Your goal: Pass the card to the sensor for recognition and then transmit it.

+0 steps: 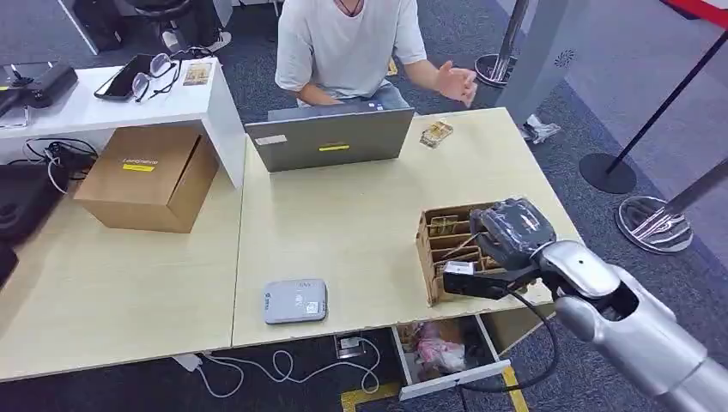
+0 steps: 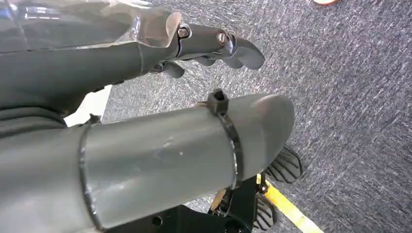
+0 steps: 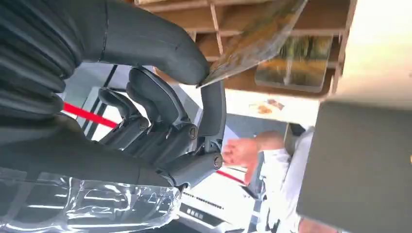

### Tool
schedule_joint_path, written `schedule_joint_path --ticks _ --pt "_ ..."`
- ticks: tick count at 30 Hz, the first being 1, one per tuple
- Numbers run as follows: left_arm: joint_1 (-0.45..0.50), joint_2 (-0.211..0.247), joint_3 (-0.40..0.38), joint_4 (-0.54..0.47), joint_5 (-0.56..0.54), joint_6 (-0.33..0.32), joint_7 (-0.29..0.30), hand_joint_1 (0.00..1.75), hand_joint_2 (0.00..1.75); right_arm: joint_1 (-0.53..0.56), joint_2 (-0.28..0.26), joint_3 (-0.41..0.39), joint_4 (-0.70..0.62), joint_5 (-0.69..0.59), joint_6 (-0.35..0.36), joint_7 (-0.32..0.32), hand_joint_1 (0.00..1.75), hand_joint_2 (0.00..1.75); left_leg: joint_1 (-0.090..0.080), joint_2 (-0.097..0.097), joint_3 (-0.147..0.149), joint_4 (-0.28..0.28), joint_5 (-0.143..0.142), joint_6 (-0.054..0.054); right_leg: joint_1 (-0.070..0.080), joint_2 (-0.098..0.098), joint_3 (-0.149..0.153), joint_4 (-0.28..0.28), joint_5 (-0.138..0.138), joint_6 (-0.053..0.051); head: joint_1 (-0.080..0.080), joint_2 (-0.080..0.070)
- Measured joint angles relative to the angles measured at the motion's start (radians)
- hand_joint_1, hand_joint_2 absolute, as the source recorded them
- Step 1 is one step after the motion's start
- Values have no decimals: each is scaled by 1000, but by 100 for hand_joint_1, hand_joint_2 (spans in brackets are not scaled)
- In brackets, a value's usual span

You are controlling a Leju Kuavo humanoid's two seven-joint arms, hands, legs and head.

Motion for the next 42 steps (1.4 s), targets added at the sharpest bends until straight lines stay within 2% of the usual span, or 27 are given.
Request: schedule_joint_path --ticks 16,19,24,31,34,37,42 --pt "0 0 0 0 -8 -14 -9 0 0 -116 4 -29 -32 21 -21 -18 175 175 0 0 0 0 0 0 0 0 0 0 0 0 0 0" --pt "0 0 0 0 -18 -21 -13 0 0 -162 6 -34 -28 9 -45 -33 175 175 0 0 0 0 0 0 0 0 0 0 0 0 0 0" --pt "-1 -1 0 0 -35 -21 -18 0 0 -243 55 -41 15 4 -144 -61 175 175 1 0 0 0 0 0 0 0 0 0 0 0 0 0" --pt "-8 -2 0 0 -67 -10 -14 0 0 -276 169 -53 127 28 -410 -85 175 175 1 0 0 0 1 -1 0 0 0 1 0 0 0 0" --pt "-16 -4 0 0 -76 2 -8 0 0 -276 217 -68 175 62 -498 -81 175 175 1 0 0 0 1 0 0 0 0 1 0 0 0 0" --pt "-23 -5 0 0 -82 11 -6 0 0 -276 259 -76 222 106 -539 -62 175 175 1 0 0 0 1 0 0 0 0 1 0 0 0 0" --pt "-35 -11 0 0 -83 36 -2 0 0 -281 304 -81 304 138 -546 -49 175 175 1 -1 0 0 1 0 0 0 0 1 0 0 0 0"
